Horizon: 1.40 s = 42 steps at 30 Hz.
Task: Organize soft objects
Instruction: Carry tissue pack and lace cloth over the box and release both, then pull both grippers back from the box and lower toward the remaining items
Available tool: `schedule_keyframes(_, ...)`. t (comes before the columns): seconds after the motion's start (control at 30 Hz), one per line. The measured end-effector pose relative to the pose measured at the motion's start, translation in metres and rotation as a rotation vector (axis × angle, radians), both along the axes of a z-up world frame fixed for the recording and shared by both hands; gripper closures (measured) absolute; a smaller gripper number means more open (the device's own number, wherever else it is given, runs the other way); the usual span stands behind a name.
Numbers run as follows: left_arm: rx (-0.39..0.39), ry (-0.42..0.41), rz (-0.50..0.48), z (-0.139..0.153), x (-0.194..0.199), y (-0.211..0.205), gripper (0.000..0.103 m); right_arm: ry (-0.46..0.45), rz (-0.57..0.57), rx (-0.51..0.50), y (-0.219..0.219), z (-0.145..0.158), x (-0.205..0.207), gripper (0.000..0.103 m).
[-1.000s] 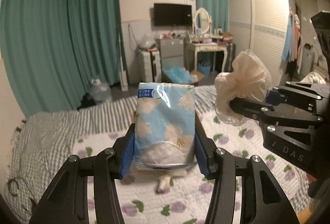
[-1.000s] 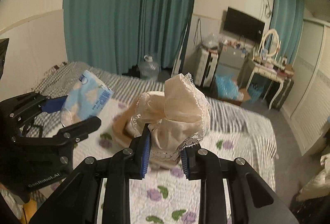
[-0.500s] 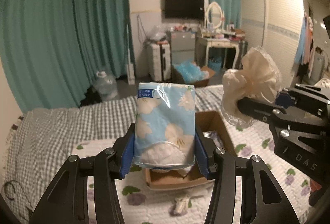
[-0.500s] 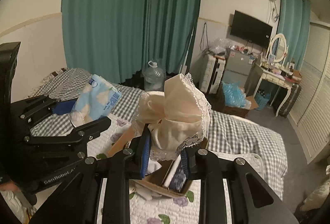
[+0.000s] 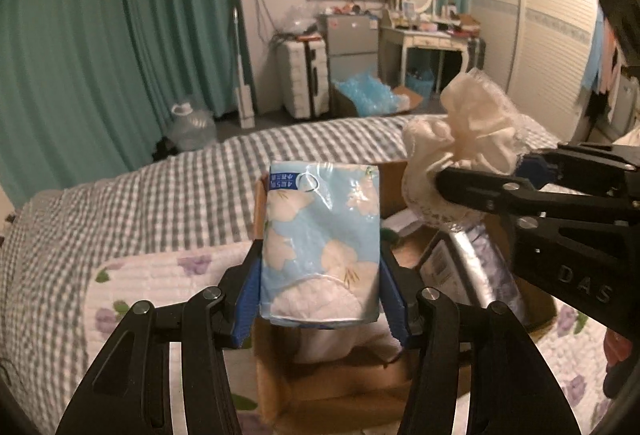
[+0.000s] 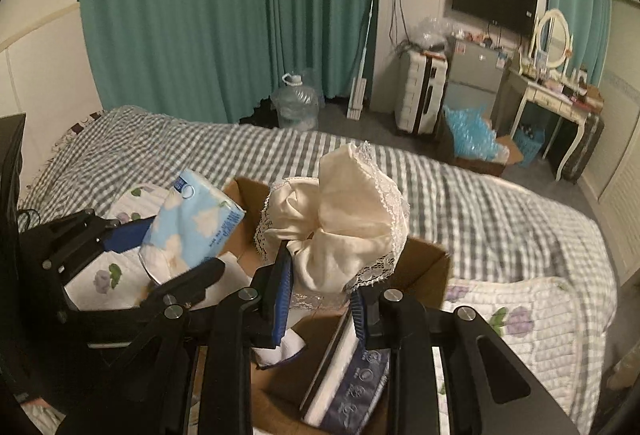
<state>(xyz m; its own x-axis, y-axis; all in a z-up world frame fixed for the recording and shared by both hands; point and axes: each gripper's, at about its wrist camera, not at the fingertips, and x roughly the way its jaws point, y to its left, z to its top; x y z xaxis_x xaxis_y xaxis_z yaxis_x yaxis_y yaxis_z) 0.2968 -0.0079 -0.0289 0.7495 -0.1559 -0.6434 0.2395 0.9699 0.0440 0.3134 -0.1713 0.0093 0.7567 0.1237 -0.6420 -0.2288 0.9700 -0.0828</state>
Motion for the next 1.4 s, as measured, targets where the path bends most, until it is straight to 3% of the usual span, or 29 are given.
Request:
schedule_keyframes(0.03, -0.009, -0.008, -0.009, -0.003, -0.001, 0.001, 0.046, 0.008, -0.002, 0.005, -0.003, -0.006, 0.003, 0.078)
schedule_keyframes(0.1, 0.006, -0.018, -0.005, -0.003, -0.001, -0.002, 0.026, 0.018, -0.007, 0.021, -0.007, -0.015, 0.007, 0.078)
schedule_keyframes(0.17, 0.03, -0.044, 0.012, -0.001, -0.003, -0.001, 0.025, 0.023, -0.003, 0.029, -0.006, -0.02, 0.009, 0.078)
schedule_keyframes(0.23, 0.029, -0.054, 0.03, 0.006, -0.005, 0.003, 0.025, 0.017, -0.009, 0.025, -0.006, -0.02, 0.009, 0.069)
schedule_keyframes(0.3, 0.01, -0.057, 0.047, 0.013, -0.006, 0.009, 0.025, 0.002, -0.022, 0.031, -0.005, -0.015, 0.005, 0.043)
schedule_keyframes(0.43, 0.006, -0.102, 0.075, 0.044, -0.021, 0.015, 0.024, -0.033, -0.041, 0.051, -0.009, 0.009, -0.011, 0.027)
schedule_keyframes(0.47, 0.006, -0.113, 0.082, 0.049, -0.024, 0.017, 0.018, -0.041, -0.044, 0.047, -0.009, 0.016, -0.015, 0.022)
schedule_keyframes(0.53, 0.007, -0.148, 0.103, 0.067, -0.035, 0.021, 0.009, -0.083, -0.049, 0.03, -0.007, 0.039, -0.029, 0.02)
schedule_keyframes(0.8, -0.028, -0.322, 0.163, 0.158, -0.105, 0.044, 0.007, -0.274, -0.045, 0.016, 0.003, 0.142, -0.119, 0.006)
schedule_keyframes(0.87, -0.03, -0.357, 0.178, 0.178, -0.123, 0.048, 0.0, -0.291, -0.035, 0.031, 0.006, 0.163, -0.14, 0.001)
schedule_keyframes(1.0, -0.06, -0.413, 0.175, 0.206, -0.161, 0.055, 0.0, -0.336, -0.023, 0.029, 0.016, 0.199, -0.185, 0.0)
schedule_keyframes(1.2, -0.079, -0.477, 0.174, 0.227, -0.211, 0.06, 0.0, -0.396, -0.031, -0.01, 0.028, 0.225, -0.245, 0.0)
schedule_keyframes(1.4, -0.088, -0.467, 0.145, 0.228, -0.237, 0.058, 0.0, -0.41, -0.032, -0.019, 0.034, 0.223, -0.29, 0.0)
